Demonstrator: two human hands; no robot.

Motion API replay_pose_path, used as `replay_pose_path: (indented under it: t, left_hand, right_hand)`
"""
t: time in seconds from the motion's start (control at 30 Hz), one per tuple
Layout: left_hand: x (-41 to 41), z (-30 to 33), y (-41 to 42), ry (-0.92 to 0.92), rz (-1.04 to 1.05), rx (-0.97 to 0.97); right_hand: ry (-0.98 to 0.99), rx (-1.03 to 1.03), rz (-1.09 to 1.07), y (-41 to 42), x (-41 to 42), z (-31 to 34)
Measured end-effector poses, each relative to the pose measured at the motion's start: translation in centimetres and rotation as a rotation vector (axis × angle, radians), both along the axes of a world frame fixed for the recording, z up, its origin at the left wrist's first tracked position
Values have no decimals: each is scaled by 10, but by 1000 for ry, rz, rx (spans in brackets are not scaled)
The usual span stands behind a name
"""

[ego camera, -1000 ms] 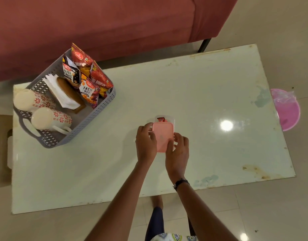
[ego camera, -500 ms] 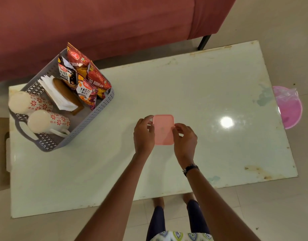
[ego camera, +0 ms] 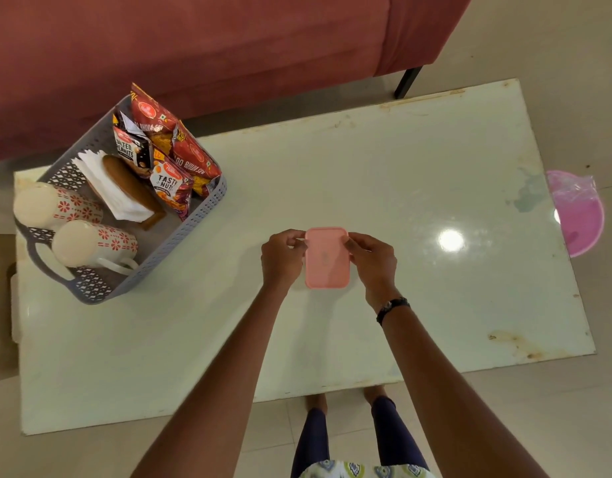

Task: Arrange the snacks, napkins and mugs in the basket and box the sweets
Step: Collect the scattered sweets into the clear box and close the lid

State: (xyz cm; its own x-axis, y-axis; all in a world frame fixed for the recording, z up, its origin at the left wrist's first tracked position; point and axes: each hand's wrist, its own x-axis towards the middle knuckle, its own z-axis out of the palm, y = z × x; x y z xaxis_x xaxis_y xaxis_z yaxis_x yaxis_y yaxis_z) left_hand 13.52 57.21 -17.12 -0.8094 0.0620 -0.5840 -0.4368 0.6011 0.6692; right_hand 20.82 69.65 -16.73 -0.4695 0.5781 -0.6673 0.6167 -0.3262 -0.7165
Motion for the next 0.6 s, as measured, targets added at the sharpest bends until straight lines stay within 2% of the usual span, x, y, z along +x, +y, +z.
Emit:
replay_pose_path:
  t: [0.2,0.4,0.6]
  left_hand:
    - [-1,3,2,-57,72,52]
    - [2,7,2,-52,107,56]
    - [51,9,-9,-82,153,52]
  right_hand:
    - [-24,-74,-70,4,-3,-8]
    - [-102,90,22,2,-3,-9]
    - [-65,160,158,-8,27,1]
